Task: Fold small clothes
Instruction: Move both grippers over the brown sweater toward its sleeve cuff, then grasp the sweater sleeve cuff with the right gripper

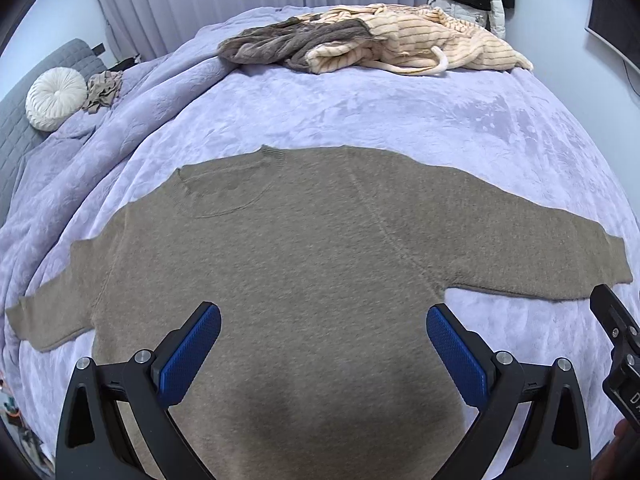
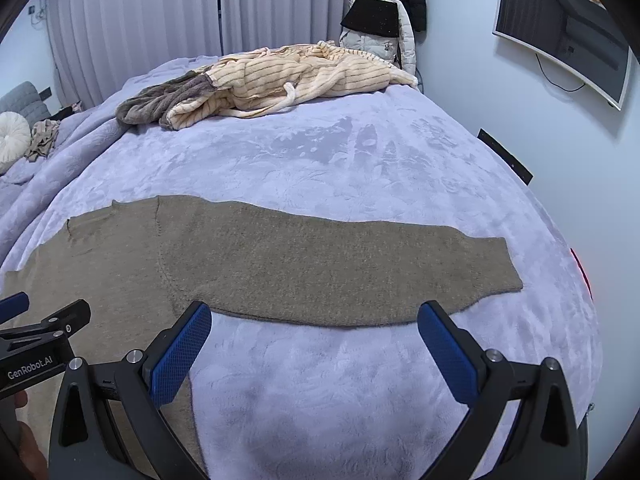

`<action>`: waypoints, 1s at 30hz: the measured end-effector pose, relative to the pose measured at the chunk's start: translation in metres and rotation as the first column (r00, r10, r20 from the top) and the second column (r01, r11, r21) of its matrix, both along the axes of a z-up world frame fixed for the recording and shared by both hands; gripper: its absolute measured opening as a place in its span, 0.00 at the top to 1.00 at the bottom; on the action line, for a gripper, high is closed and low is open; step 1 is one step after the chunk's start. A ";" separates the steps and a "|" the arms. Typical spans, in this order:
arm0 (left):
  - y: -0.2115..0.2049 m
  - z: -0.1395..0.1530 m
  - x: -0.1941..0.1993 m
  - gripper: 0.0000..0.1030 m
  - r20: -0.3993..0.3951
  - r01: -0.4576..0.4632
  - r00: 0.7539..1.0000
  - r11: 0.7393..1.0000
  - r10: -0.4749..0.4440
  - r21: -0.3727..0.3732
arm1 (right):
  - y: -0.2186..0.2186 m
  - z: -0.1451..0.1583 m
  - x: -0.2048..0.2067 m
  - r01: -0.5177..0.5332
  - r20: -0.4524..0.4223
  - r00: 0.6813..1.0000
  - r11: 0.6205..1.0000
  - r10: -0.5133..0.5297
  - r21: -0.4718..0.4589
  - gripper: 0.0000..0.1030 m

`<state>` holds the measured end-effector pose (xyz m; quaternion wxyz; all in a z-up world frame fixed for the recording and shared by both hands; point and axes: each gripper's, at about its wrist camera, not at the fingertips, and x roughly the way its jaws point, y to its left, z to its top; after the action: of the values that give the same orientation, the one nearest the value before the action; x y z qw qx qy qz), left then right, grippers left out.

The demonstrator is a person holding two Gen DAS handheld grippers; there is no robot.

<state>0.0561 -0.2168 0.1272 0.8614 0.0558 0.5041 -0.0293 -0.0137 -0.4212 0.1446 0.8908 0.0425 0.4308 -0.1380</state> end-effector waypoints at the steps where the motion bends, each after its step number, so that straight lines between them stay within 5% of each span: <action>1: -0.005 -0.001 0.002 0.00 0.001 0.004 1.000 1.000 -0.004 0.001 | -0.004 -0.002 0.000 0.006 -0.002 1.000 1.000 -0.006 0.002 0.00; 21: -0.110 -0.043 0.058 0.00 -0.056 0.093 0.994 0.994 -0.090 0.051 | -0.106 -0.040 0.005 0.162 -0.056 0.985 0.987 -0.162 -0.009 0.00; 30: -0.112 -0.080 0.083 0.00 -0.107 0.055 0.993 0.997 -0.048 0.060 | -0.182 -0.094 -0.008 0.250 -0.119 0.964 0.962 -0.237 0.108 0.00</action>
<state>0.1390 -0.3286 0.0473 0.8304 0.0941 0.5479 -0.0385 -0.0217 -0.6031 0.0507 0.8389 0.1423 0.4761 -0.2220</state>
